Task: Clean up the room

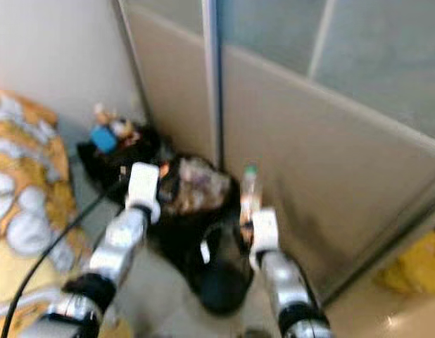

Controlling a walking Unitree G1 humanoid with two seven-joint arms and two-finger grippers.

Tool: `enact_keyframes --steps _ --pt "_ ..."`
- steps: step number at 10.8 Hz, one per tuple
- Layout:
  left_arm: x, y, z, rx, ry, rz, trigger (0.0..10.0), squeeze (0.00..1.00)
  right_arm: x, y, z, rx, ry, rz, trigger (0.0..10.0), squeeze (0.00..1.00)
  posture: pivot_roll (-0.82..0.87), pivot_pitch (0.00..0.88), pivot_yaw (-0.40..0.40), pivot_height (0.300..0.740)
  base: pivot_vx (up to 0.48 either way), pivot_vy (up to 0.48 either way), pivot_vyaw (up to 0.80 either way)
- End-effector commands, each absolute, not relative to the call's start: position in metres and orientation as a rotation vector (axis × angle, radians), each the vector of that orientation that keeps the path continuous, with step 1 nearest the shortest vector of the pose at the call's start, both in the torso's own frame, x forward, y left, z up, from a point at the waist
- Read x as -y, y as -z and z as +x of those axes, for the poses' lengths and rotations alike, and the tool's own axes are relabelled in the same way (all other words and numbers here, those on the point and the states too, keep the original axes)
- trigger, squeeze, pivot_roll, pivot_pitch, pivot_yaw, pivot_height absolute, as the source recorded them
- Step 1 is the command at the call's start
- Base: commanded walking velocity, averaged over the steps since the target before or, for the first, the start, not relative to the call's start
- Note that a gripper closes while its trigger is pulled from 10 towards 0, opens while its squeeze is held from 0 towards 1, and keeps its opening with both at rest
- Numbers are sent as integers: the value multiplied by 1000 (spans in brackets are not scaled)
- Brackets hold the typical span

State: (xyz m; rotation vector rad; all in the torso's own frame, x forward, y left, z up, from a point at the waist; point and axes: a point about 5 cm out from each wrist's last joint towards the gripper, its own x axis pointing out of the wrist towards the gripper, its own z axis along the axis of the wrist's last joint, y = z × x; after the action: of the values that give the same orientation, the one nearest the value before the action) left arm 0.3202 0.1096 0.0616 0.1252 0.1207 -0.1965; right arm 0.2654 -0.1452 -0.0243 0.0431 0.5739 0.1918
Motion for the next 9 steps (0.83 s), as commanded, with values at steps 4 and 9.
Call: enact_keyframes --steps 4,9 --pt "-133 -61 290 -186 373 229 10000 0 132 20 284 -698 -70 143 0 0 9 160 158 736 0 0 0" --pt "-109 -88 233 -253 730 164 10000 0 135 18 290 -782 -28 30 10000 0 41 280 159 736 0 0 0"
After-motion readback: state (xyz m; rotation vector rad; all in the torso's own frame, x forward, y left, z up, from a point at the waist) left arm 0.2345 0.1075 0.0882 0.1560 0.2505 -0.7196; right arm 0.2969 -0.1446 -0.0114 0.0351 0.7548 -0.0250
